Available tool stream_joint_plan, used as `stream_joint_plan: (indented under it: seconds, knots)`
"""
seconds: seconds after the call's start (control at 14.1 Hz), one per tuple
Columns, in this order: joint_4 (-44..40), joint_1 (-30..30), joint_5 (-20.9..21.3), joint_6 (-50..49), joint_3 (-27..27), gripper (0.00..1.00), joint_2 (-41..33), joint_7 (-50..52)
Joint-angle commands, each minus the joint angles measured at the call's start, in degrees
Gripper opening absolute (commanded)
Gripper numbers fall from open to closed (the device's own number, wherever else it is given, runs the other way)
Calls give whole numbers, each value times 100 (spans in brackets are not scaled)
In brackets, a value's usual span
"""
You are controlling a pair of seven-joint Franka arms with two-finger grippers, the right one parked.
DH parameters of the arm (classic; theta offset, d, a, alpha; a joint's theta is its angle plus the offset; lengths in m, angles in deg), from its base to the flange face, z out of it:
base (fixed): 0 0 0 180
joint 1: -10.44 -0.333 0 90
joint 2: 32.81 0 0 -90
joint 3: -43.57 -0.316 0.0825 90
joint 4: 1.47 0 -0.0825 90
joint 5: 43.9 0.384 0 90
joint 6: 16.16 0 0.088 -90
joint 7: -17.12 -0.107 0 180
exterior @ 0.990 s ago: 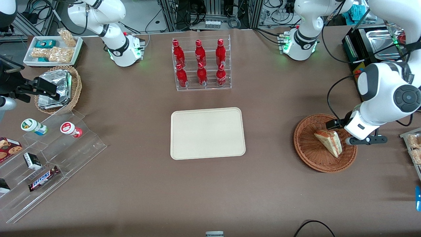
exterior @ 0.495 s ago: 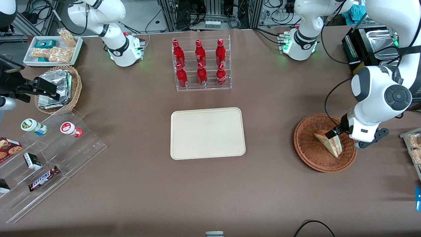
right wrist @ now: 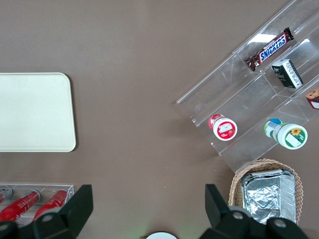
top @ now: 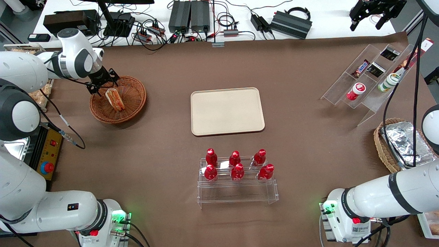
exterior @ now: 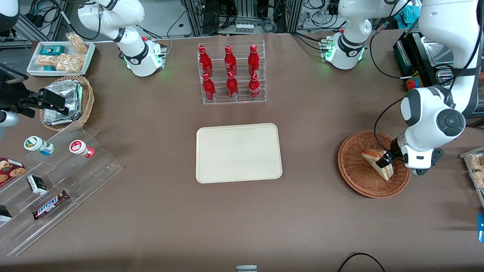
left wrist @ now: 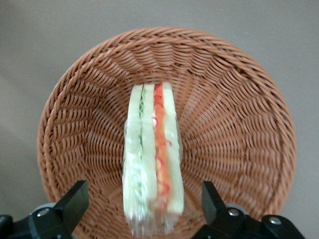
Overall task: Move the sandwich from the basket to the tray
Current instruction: 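Lower the left gripper and close it on the wrapped sandwich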
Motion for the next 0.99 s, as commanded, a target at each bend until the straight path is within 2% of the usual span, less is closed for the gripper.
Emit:
stream_joint_plan:
  seconds: [0.0,0.07,0.21,0.28,0.35,0.57,0.78,0.92]
  knots:
    - [15,34,13,395,-30,85,295,611]
    - [15,34,22,414,-30,69,331,866]
    - [172,34,30,414,-30,28,305,1105]
    - [234,34,31,370,-30,13,253,1062]
    - [226,60,48,257,-30,8,183,1053]
    - [-177,261,144,-865,5,5,-142,748]
    - [-564,631,57,-1729,119,4,-371,-473]
    - [-670,868,31,-1739,548,6,-267,-1228]
